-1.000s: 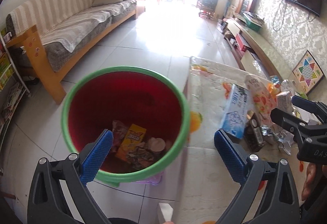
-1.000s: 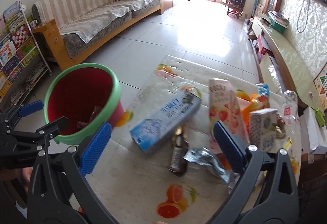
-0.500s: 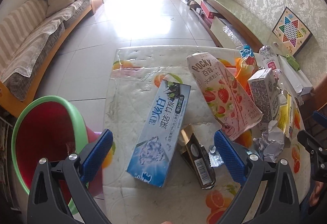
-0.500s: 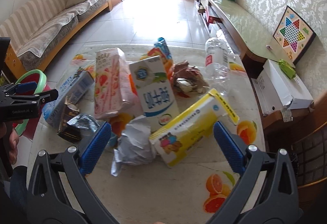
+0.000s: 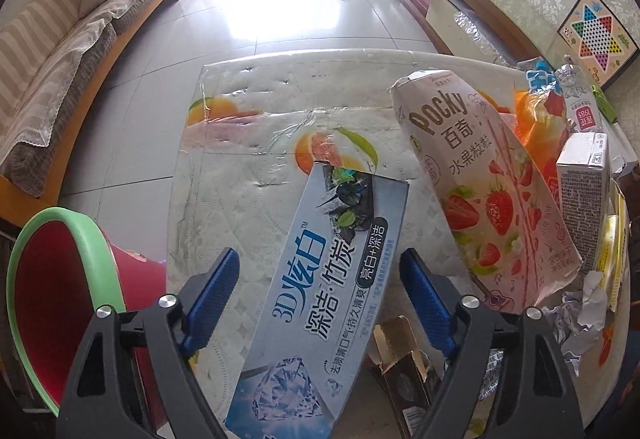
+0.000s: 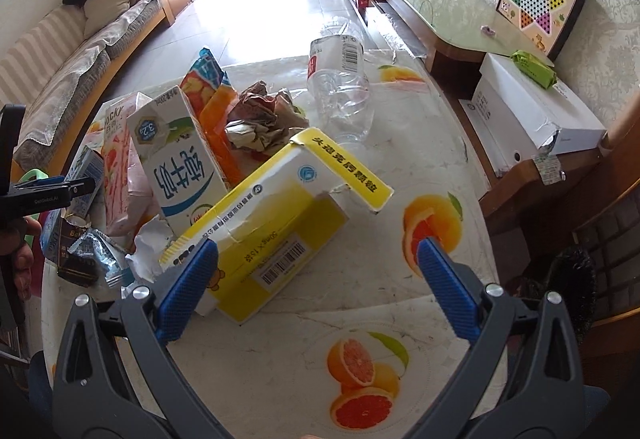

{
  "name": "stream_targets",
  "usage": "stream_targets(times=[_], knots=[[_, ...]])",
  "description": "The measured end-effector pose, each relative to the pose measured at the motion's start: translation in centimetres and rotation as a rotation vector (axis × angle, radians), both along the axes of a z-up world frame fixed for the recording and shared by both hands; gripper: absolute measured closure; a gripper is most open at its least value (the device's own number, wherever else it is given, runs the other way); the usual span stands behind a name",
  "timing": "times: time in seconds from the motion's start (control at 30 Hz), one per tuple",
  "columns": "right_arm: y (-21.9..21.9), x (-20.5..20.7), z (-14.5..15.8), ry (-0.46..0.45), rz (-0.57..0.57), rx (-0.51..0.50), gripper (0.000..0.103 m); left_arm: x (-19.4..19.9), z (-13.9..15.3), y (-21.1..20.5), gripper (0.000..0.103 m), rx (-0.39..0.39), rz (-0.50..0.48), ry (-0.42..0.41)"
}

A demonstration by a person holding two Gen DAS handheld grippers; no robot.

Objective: Collect trash
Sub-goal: 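Grasp the blue-white toothpaste box with the left tool, then grasp the yellow tissue box with the right tool while the left tool holds the toothpaste box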

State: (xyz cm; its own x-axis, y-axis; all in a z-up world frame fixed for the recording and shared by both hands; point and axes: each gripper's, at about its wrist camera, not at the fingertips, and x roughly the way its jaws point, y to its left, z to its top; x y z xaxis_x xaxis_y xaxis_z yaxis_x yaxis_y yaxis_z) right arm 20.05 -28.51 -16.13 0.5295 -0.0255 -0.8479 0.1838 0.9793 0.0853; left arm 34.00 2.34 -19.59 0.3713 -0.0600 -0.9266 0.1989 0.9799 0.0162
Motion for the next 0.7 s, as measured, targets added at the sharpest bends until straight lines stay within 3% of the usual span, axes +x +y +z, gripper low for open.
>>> stream_targets(times=[0.1, 0.4, 0.57, 0.63, 0.7], knots=[[-0.2, 0.4, -0.5, 0.011, -0.006, 0.042, 0.005, 0.2, -0.4, -0.3, 0.05, 0.027, -0.011, 0.004], [0.2, 2.0, -1.0, 0.019, -0.021, 0.123, 0.005, -0.4, 1.0, 0.0, 0.053, 0.038, -0.015, -0.061], [0.9, 3.2, -1.3, 0.033, -0.033, 0.12, 0.005, -0.7, 2.1, 0.1, 0.054, 0.02, -0.012, -0.093], [1.1, 3.4, -1.5, 0.037, -0.038, 0.113, 0.011, -0.8, 2.5, 0.1, 0.054, 0.016, -0.012, -0.104], [1.2, 3.4, -1.6, 0.045, -0.038, 0.109, 0.024, -1.0, 2.9, 0.0, 0.054, 0.015, -0.018, -0.113]])
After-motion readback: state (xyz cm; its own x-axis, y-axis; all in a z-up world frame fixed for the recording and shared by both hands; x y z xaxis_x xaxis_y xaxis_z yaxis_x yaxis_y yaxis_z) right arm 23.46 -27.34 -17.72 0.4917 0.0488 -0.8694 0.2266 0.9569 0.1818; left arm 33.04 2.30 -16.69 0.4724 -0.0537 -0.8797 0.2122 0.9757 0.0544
